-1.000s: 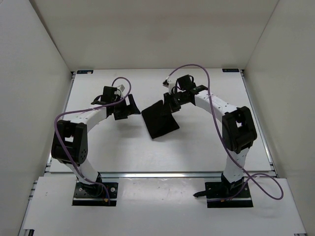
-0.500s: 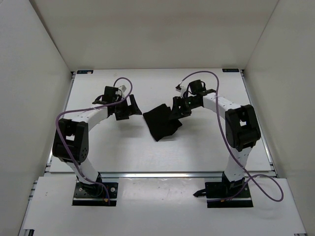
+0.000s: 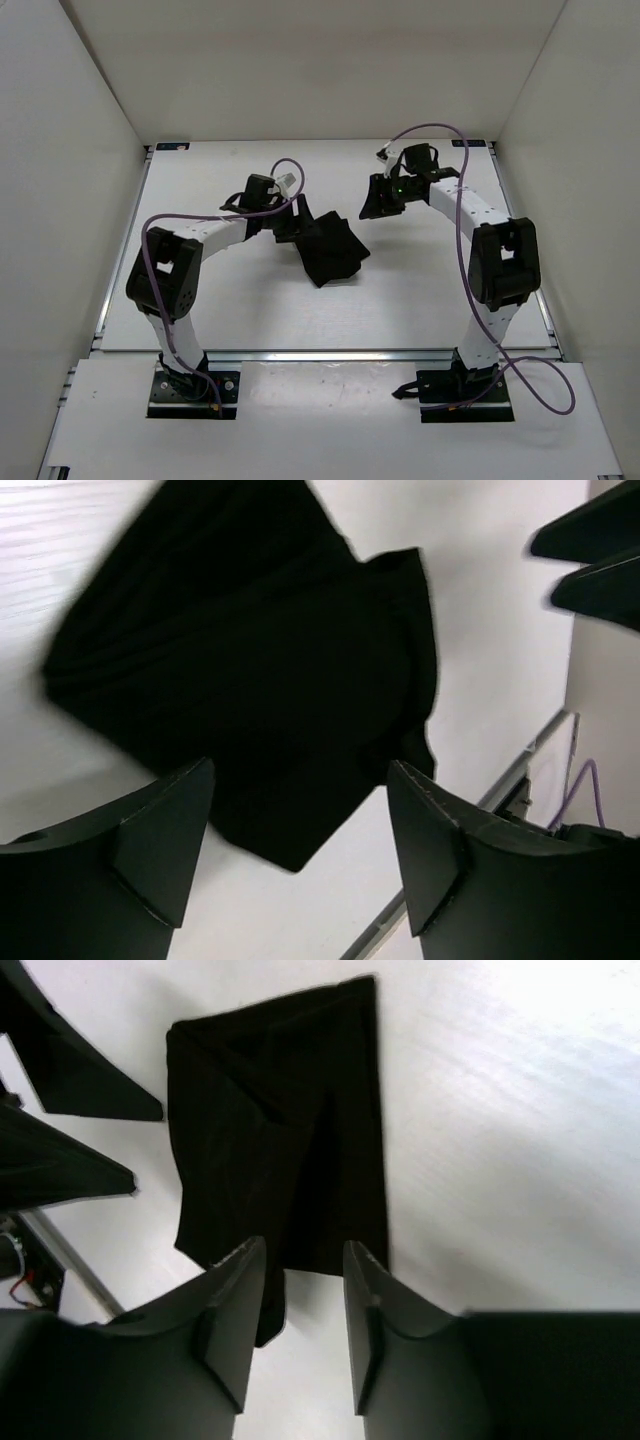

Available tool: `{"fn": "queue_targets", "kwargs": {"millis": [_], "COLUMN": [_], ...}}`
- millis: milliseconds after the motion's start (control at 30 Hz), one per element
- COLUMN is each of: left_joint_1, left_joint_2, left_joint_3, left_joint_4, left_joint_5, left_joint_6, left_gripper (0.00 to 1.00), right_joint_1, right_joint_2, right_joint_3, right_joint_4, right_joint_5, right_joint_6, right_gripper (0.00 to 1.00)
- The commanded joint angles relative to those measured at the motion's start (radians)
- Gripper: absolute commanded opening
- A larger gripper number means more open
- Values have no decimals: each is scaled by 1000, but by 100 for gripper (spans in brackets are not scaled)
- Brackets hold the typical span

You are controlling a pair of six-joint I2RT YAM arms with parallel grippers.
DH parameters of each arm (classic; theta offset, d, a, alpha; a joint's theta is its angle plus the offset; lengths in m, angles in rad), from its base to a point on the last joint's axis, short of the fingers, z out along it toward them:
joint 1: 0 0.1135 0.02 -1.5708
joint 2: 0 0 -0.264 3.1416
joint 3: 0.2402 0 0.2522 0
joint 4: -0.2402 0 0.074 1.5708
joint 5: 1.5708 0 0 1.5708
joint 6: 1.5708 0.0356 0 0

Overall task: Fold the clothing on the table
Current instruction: Fold the skirt

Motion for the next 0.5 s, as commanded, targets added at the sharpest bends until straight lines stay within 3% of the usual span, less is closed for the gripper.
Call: {"fn": "queue_targets", "kwargs": {"millis": [0, 100, 167, 300, 467], "left_joint_1": [-46, -75, -95, -127, -155], "left_joint_2": [36, 79, 88, 90, 58], "left_joint_3": [57, 66, 82, 82, 33], "left_joint_4": [109, 188, 209, 213, 250], "left_joint_5": [69, 119, 133, 127, 146], "left_joint_6": [-62, -133, -158, -170, -217], "left_gripper": [76, 64, 56, 29, 28], "right_joint_1": [44, 65, 67, 53, 28], "right_joint_2": [14, 45, 57, 79, 111], "right_joint_3": [-37, -31, -34, -37, -65], "right_joint_4": [33, 21, 15, 29, 60], "right_joint_5": [-24, 11, 36, 54, 66], "right_joint_6": [0, -5, -23, -17, -25], "right_gripper": [32, 12, 8, 0, 0]}}
